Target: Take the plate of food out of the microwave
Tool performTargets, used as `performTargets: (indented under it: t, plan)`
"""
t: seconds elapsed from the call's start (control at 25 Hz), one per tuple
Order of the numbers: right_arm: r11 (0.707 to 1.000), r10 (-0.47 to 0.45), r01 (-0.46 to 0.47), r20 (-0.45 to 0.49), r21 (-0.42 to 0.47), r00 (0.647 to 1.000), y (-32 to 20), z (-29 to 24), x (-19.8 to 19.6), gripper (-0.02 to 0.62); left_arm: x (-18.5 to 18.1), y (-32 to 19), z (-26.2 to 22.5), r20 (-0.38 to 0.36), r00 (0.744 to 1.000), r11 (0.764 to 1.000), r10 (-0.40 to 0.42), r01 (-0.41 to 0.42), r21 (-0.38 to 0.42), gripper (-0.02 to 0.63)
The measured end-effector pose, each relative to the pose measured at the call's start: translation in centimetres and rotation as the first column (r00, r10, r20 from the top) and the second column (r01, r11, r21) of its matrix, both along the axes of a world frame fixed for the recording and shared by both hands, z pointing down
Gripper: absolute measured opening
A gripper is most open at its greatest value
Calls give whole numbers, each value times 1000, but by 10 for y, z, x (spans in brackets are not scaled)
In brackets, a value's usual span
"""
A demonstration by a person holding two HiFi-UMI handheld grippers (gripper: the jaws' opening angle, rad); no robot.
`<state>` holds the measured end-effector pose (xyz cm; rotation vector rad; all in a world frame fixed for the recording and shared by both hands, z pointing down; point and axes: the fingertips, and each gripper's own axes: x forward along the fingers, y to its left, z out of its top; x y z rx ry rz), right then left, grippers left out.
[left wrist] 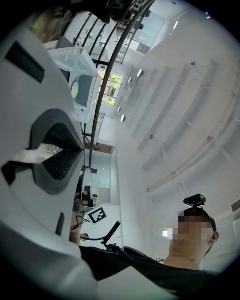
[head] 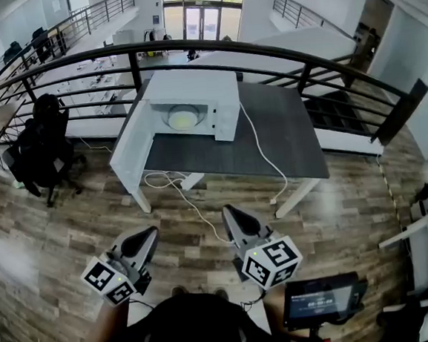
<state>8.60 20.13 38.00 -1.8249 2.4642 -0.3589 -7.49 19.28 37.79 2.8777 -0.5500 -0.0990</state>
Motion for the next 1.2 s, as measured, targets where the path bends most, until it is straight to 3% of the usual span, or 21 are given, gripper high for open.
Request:
performTargets:
  t: [0.6,1.2]
  plan:
    - [998,59,-59,16,-16,998,-2,5,-18,0,-18,-12,4,-10,1000,1000,29,-29,-7,3]
    - [992,124,-125,-37,-34,992,-18,12,-66,0,-56,-39,19,-49,988,989,147,-148,-12,3]
